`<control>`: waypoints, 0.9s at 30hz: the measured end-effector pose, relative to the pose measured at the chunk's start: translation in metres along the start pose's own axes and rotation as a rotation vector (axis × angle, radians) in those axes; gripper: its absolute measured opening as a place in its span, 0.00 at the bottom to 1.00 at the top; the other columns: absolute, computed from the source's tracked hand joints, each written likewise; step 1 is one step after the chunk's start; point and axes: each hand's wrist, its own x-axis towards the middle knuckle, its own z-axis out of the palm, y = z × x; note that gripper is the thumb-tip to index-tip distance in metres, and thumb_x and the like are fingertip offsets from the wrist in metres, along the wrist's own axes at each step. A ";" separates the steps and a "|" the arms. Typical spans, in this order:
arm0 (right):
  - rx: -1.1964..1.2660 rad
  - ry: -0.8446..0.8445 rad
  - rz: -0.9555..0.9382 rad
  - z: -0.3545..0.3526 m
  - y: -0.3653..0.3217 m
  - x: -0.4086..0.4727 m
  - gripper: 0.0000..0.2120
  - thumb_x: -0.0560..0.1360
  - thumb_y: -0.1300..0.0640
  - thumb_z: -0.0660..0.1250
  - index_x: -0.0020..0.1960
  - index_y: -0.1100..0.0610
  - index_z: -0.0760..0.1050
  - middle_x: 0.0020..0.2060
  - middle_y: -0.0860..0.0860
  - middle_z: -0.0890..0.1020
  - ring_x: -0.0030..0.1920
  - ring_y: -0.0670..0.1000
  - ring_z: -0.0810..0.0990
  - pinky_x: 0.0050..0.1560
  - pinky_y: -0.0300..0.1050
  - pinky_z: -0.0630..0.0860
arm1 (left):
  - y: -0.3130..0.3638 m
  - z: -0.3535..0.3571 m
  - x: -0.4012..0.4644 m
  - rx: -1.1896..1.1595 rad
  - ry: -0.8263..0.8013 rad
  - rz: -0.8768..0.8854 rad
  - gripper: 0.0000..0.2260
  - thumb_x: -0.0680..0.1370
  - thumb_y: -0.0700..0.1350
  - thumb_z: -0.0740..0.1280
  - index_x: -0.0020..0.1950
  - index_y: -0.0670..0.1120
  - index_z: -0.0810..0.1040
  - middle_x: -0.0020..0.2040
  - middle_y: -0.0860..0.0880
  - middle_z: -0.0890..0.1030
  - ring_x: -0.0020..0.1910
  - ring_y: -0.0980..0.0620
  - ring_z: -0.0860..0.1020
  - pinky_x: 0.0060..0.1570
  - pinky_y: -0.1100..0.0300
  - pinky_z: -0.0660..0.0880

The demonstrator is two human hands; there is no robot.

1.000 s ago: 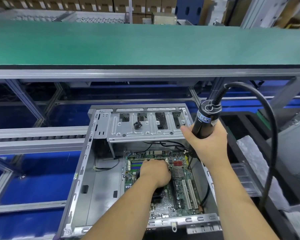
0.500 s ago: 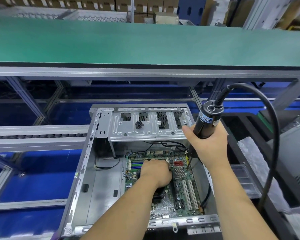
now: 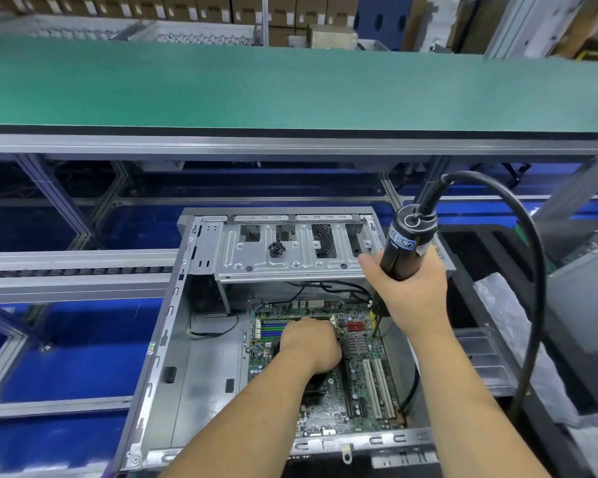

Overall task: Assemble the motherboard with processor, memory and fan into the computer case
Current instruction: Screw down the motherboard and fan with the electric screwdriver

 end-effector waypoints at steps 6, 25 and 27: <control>-0.008 0.002 -0.014 0.000 0.006 0.000 0.24 0.65 0.38 0.73 0.44 0.59 0.75 0.36 0.48 0.81 0.39 0.49 0.80 0.42 0.34 0.77 | 0.001 -0.001 -0.001 0.008 -0.025 0.004 0.14 0.77 0.49 0.59 0.58 0.46 0.79 0.56 0.40 0.78 0.53 0.40 0.75 0.46 0.51 0.67; 0.007 -0.008 -0.048 0.006 -0.002 -0.001 0.25 0.64 0.41 0.75 0.42 0.63 0.75 0.34 0.54 0.80 0.37 0.54 0.80 0.42 0.39 0.78 | 0.002 -0.014 -0.012 -0.132 0.097 0.042 0.09 0.76 0.50 0.61 0.48 0.47 0.77 0.49 0.46 0.80 0.50 0.43 0.77 0.52 0.51 0.74; 0.024 0.023 -0.041 0.007 -0.007 -0.001 0.27 0.63 0.40 0.75 0.41 0.64 0.74 0.33 0.55 0.79 0.36 0.55 0.79 0.41 0.43 0.78 | 0.004 -0.028 -0.019 -0.327 0.338 0.044 0.08 0.75 0.50 0.61 0.41 0.49 0.74 0.41 0.51 0.78 0.42 0.47 0.76 0.45 0.53 0.76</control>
